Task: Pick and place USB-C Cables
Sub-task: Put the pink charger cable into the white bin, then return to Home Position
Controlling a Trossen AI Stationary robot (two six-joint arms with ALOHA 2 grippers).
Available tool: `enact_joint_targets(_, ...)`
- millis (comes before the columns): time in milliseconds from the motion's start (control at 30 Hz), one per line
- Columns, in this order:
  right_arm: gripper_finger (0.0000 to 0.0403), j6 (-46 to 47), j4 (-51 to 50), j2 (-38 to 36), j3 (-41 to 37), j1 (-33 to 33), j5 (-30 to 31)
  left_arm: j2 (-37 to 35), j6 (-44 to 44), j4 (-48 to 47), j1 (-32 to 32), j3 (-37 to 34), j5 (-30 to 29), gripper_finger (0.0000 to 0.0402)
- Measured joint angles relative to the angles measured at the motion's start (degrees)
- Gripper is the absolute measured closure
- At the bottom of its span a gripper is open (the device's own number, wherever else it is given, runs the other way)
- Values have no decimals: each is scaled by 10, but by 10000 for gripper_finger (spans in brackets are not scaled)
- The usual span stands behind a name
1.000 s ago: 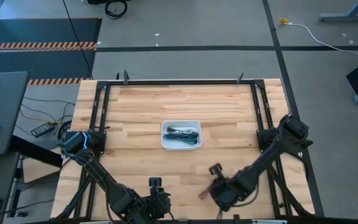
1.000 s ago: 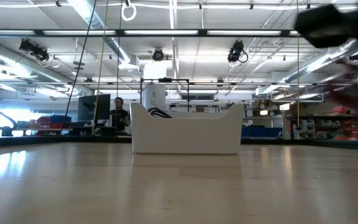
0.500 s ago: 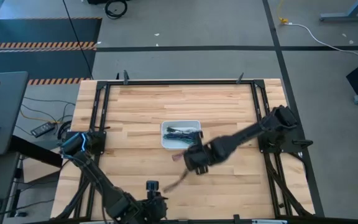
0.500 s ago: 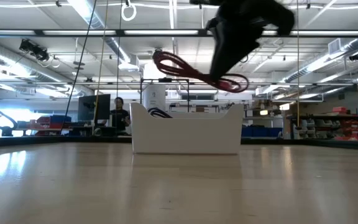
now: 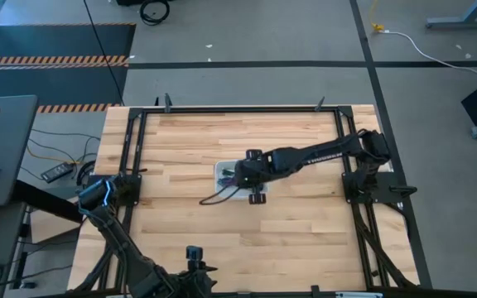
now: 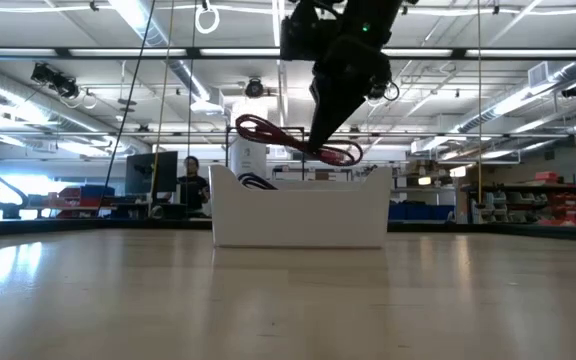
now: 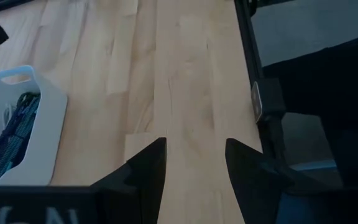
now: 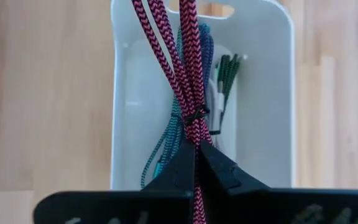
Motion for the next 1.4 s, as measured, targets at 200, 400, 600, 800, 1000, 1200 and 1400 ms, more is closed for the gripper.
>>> enact_joint_targets(200,373,17,10,0,-23,-24,-29,0,14,-2,1,0,0,230)
enact_joint_targets(400,295,19,30,0,-31,-28,-29,0,22,-1,5,0,0,230)
enact_joint_targets(600,231,21,2,-11,-31,-26,-37,0,78,-1,21,0,-3,230)
enact_joint_targets(800,225,57,-65,-90,-31,-24,-34,0,164,1,79,0,2,230)
enact_joint_targets(1000,238,102,-165,-185,-33,-4,0,-12,227,-27,163,0,23,230)
enact_joint_targets(1200,242,135,-189,-258,-75,26,8,-58,236,-113,285,0,92,230)
enact_joint_targets(1400,243,144,-167,-291,-131,53,10,-82,295,-130,408,0,250,230)
